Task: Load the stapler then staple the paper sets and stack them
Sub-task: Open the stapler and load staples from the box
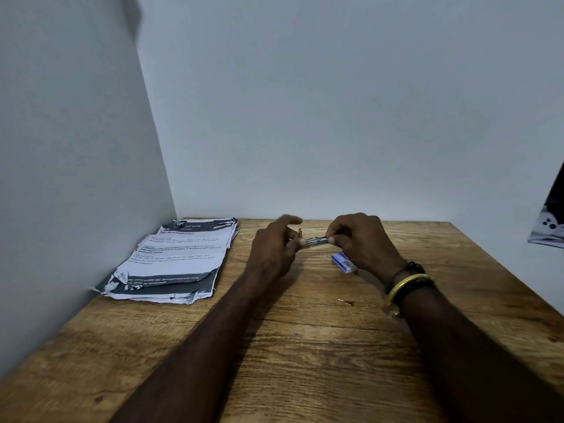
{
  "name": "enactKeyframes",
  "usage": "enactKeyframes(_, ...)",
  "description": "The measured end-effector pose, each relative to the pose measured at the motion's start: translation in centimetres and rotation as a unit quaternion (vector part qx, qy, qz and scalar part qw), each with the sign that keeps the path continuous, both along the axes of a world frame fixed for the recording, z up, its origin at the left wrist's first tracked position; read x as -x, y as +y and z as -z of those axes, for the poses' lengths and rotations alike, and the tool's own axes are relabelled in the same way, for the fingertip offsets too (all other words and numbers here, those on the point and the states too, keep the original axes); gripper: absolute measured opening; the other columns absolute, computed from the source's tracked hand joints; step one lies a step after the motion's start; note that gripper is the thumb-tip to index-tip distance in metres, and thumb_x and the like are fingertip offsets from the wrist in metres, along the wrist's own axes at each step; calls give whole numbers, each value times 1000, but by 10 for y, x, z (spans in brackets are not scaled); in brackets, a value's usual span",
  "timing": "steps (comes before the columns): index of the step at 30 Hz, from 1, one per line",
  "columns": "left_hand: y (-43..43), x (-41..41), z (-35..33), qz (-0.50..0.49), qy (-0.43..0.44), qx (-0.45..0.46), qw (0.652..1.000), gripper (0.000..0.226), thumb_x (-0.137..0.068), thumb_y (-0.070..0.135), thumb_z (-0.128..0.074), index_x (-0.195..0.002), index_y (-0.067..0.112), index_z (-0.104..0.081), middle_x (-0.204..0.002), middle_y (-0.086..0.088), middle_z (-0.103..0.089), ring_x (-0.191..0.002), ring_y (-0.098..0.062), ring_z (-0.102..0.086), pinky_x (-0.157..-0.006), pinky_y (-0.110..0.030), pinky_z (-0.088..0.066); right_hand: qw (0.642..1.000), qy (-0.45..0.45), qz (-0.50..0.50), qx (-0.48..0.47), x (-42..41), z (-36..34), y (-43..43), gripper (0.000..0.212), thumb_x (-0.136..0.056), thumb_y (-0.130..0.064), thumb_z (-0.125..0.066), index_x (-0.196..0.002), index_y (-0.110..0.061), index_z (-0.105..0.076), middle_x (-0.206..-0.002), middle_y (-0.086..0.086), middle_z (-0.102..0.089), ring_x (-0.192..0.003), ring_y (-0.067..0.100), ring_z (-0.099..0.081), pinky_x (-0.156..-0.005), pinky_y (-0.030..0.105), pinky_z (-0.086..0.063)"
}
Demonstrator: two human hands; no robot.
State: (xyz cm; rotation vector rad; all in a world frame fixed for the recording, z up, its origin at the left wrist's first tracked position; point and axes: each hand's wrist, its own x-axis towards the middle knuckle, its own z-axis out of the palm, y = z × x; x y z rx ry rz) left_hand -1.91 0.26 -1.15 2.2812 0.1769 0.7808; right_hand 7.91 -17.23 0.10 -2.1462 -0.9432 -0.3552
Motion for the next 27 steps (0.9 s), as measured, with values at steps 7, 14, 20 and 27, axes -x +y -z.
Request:
enactKeyframes(7, 4, -2, 0, 0, 6, 30, 1000, 13, -76, 25, -85, -88, 25, -81, -88, 8, -80, -85, -8, -73, -84, -38, -59, 1000, -13, -11, 4, 1, 1, 3, 7, -88, -8, -76, -87, -13, -81, -81, -1, -74, -73, 5, -58, -70, 23, -45)
enactKeyframes(14, 0, 0, -2, -7, 53, -50, 997, 21, -87, 28, -75, -107, 32, -80, -102, 7, -80, -93, -9, -72, -85, -36, -58, 1000, -22, -11, -3, 2, 2, 4, 7, -88, -8, -76, -87, -12, -81, -85, 2, -75, -81, 12, -60, -77, 28, -47)
enactKeyframes(20, -2, 0, -2, -15, 60, -76, 995, 14, -89, 31, -71, -100, 34, -80, -96, 8, -79, -91, -12, -70, -83, -37, -57, 1000, -22, -7, -13, 2, 2, 4, 7, -88, -7, -76, -87, -12, -81, -86, 3, -75, -81, 12, -61, -77, 29, -48)
enactKeyframes(27, 1, -3, 0, 1, 80, -43, 996, 20, -87, 15, -66, -94, 34, -63, -88, 3, -79, -78, -12, -69, -72, -27, -48, 1000, -18, -3, -19, 0, 3, 4, 7, -86, -8, -78, -87, -14, -82, -78, -7, -70, -73, -2, -59, -68, 15, -41)
